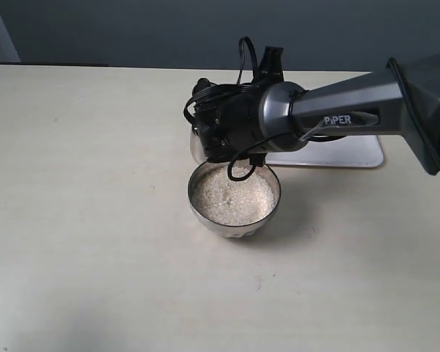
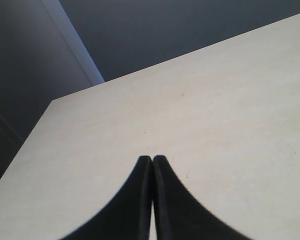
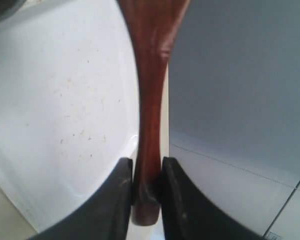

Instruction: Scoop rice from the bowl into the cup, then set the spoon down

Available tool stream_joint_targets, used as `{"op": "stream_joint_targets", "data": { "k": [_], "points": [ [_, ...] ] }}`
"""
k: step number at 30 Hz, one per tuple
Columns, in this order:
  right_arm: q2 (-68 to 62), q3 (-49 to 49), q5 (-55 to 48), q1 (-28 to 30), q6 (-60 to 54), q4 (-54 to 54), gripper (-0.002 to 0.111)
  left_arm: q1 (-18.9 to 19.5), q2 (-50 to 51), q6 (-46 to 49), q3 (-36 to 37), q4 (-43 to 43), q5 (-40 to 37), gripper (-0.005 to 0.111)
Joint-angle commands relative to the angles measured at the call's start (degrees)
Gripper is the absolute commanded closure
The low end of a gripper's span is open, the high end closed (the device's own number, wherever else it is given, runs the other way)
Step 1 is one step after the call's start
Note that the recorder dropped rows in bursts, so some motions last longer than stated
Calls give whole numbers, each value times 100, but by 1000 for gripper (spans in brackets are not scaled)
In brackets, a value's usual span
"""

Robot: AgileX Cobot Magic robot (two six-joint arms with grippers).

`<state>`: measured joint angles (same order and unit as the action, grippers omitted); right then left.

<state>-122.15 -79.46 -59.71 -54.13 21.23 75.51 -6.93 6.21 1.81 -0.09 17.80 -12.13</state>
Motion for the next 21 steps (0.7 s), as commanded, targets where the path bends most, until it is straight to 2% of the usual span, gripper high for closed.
{"op": "stream_joint_targets", "data": {
  "k": [1,6,21],
  "points": [
    [82,28,319,32,27,136,109,-61,-16,-17,9,-13,20,106],
    [128,28,635,32,53,-67,109,-61,-16,-17,9,-13,20,106],
    [154,36,177,84,269,-287,109,-61,-16,-17,9,-13,20,106]
  ]
}}
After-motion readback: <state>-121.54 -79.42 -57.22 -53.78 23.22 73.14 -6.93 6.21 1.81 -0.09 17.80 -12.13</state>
